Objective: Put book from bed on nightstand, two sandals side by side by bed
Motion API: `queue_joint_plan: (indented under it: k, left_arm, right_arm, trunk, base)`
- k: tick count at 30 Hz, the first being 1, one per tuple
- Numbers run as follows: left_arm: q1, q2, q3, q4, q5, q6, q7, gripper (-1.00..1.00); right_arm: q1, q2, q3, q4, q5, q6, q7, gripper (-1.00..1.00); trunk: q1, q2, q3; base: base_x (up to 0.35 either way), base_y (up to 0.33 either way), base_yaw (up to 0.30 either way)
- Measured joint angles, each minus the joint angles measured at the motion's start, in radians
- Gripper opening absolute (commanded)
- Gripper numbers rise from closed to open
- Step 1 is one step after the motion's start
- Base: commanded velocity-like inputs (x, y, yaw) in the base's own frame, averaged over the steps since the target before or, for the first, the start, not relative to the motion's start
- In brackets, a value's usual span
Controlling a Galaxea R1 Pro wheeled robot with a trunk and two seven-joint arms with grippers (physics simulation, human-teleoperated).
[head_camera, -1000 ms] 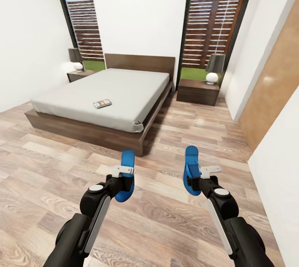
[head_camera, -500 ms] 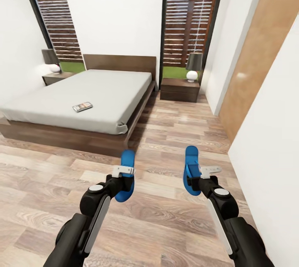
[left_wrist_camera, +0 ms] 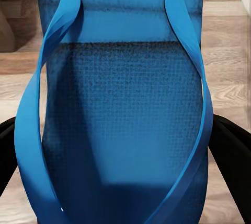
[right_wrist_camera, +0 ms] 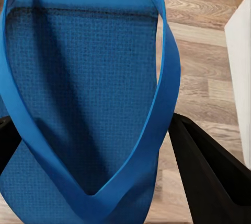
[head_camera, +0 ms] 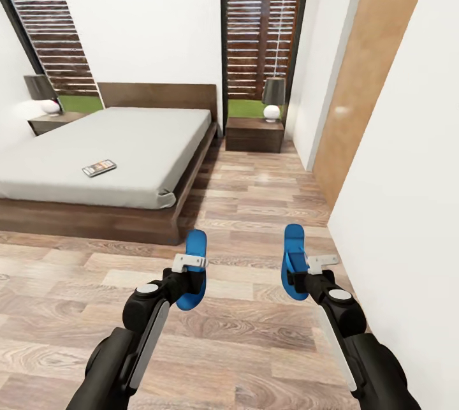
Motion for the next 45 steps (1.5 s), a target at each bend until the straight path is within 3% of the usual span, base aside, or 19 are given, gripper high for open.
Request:
queue_joint_plan:
  k: [16,25,37,45]
  left_arm:
    - [0.0,0.0,0.0,0.0,0.001,0.0,0.0,-1.0]
    - [0.0,0.0,-0.002,0.0,0.0,0.0,0.002,-1.0]
    - [0.002,0.0,-0.035,0.0,-0.001,0.0,0.005,-1.0]
    - [0.002,0.0,-0.032,0.0,-0.001,0.003,0.005,-1.0]
  right_arm:
    - [0.0,0.0,-0.001,0.0,0.001,0.0,0.0,-1.0]
    - [0.0,0.0,0.0,0.001,0.002,-0.001,-0.001,-1.0]
    - [-0.001,0.001,0.0,0.002,0.0,-0.001,-0.006,-1.0]
    - [0.0,0.004,-0.003,0.002,0.001,0.001,-0.009,-1.0]
  trunk:
    - [0.0,0.0,-0.004]
    - [-0.001,0.0,-0.004]
    - [-0.001,0.0,-0.004]
    - [-0.001,0.0,-0.004]
  base:
    - [0.013,0.0,-0.246]
    - [0.288,-0.012,-0.017]
    - [0.322,-0.033,0.0]
    - [0.314,-0.141,0.0]
